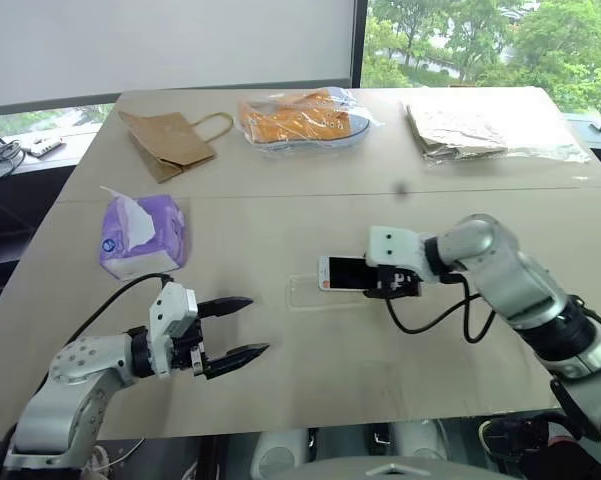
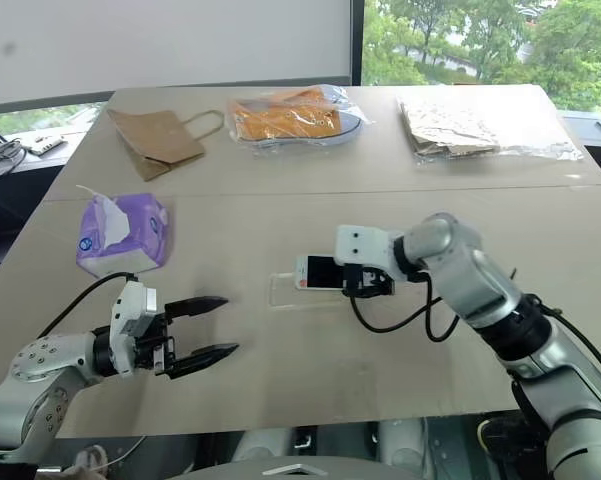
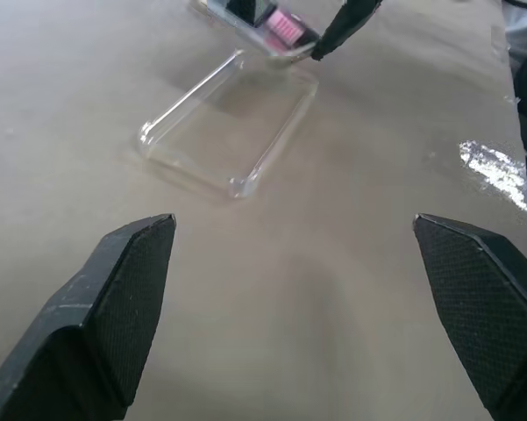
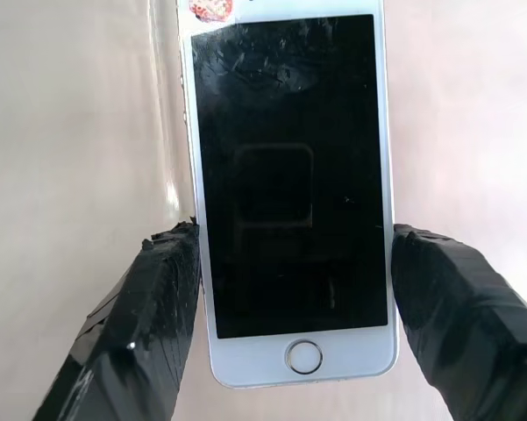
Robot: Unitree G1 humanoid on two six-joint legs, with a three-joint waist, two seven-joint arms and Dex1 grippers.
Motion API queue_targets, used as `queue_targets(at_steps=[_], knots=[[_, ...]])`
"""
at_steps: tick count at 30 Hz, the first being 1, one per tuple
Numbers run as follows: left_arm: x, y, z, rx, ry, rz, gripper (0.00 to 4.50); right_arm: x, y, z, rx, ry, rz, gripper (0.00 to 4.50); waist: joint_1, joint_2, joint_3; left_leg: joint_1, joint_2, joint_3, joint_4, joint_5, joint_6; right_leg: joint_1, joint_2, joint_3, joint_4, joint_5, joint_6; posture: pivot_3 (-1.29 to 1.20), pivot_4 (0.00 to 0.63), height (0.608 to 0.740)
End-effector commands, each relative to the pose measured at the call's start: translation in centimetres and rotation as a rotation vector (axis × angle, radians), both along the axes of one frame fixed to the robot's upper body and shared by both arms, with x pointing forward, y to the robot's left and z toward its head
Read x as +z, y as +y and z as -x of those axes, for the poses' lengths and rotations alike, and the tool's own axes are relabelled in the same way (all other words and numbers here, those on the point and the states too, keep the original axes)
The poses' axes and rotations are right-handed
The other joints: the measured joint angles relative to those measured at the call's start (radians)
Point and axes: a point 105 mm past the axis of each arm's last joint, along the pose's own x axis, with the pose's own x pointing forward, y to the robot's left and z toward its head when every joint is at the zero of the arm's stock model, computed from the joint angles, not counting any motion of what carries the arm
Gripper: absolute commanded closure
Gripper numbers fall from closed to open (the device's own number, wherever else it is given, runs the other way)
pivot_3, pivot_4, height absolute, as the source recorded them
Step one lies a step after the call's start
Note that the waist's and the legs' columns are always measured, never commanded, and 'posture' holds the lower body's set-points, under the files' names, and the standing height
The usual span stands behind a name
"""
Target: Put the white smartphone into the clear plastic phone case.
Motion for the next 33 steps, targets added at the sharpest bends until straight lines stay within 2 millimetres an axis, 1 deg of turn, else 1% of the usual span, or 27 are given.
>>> queue_targets(at_steps=[1,3,6,8,10,13,19,26,29,31,32,33], knots=[[0.4,0.0,0.0,-0.018,-0.025,-0.006,0.00,0.5,0.7,-0.3,0.046,-0.066,0.046,1.60,-0.001,0.000,0.000,-0.003,0.000,0.000,0.001,0.002,-0.003,-0.003,0.000,0.000,0.000,0.000,0.000,0.00,0.150,0.740],[0.4,0.1,-0.1,-0.017,-0.026,-0.007,0.00,0.5,1.2,-0.4,0.056,-0.068,0.046,1.60,-0.001,0.000,0.000,-0.005,-0.001,0.001,0.001,0.002,-0.003,-0.004,0.002,0.000,0.000,0.001,0.001,0.00,0.150,0.740],[0.3,0.2,-0.1,-0.009,-0.028,-0.015,0.00,0.5,2.0,0.1,0.096,-0.060,0.047,1.60,-0.002,-0.001,0.000,-0.005,0.000,0.001,0.001,0.002,-0.003,-0.004,0.004,0.000,0.000,0.000,0.001,0.00,0.150,0.740],[0.2,0.2,0.0,-0.006,-0.029,-0.023,0.00,0.2,2.4,0.2,0.108,-0.064,0.059,1.60,-0.003,-0.001,0.000,-0.004,0.000,0.001,0.001,0.000,0.000,-0.004,0.005,0.000,0.000,0.000,0.001,0.00,0.150,0.740],[0.2,0.2,0.1,-0.002,-0.028,-0.027,0.00,-0.2,2.6,0.1,0.119,-0.078,0.101,1.60,-0.005,0.000,0.000,-0.004,0.000,0.001,0.001,0.000,0.000,-0.004,0.006,0.000,0.000,0.000,0.001,0.00,0.150,0.740],[0.1,0.2,0.2,0.002,-0.026,-0.031,0.00,-0.3,2.9,0.5,0.136,-0.074,0.115,1.60,-0.010,-0.001,-0.001,-0.003,0.001,0.000,0.001,0.000,0.000,-0.004,0.006,0.000,0.001,0.000,0.001,0.00,0.150,0.740],[-0.1,0.2,0.4,0.006,-0.019,-0.034,0.00,0.0,2.7,1.0,0.162,-0.061,0.168,1.60,-0.013,-0.001,-0.001,-0.003,0.001,0.000,0.001,0.000,0.000,-0.003,0.006,0.000,0.001,0.000,0.001,0.00,0.150,0.740],[-0.3,0.1,0.2,-0.006,-0.012,-0.030,0.00,0.6,3.9,0.9,0.170,-0.039,0.231,1.60,-0.024,-0.001,0.000,-0.003,0.001,0.000,0.001,0.000,0.000,-0.004,0.006,0.000,0.001,0.000,0.001,0.00,0.150,0.740],[-0.4,-0.1,0.1,-0.013,-0.010,-0.028,0.00,0.3,3.9,1.0,0.180,-0.012,0.267,1.60,-0.024,-0.001,0.000,-0.003,0.001,0.000,0.001,0.000,0.000,-0.004,0.006,0.000,0.001,0.000,0.001,0.00,0.150,0.740],[-0.5,-0.2,0.0,-0.016,-0.010,-0.026,0.00,0.1,3.8,1.2,0.183,0.005,0.280,0.58,-0.023,-0.001,0.000,-0.004,0.001,0.000,0.001,0.000,0.000,-0.004,0.006,0.000,0.001,0.000,0.001,0.00,0.150,0.740],[-0.5,-0.2,0.0,-0.017,-0.009,-0.026,0.00,0.1,3.7,1.3,0.186,0.008,0.283,0.19,-0.024,-0.001,0.000,-0.004,0.001,0.000,0.001,0.000,0.000,-0.004,0.006,0.000,0.001,0.000,0.001,0.00,0.150,0.740],[-0.5,-0.2,0.0,-0.018,-0.009,-0.026,0.00,0.1,3.7,1.3,0.189,0.008,0.285,0.05,-0.024,-0.001,0.000,-0.004,0.000,0.000,0.001,0.000,0.000,-0.004,0.005,0.000,0.001,0.000,0.001,0.00,0.150,0.740]])
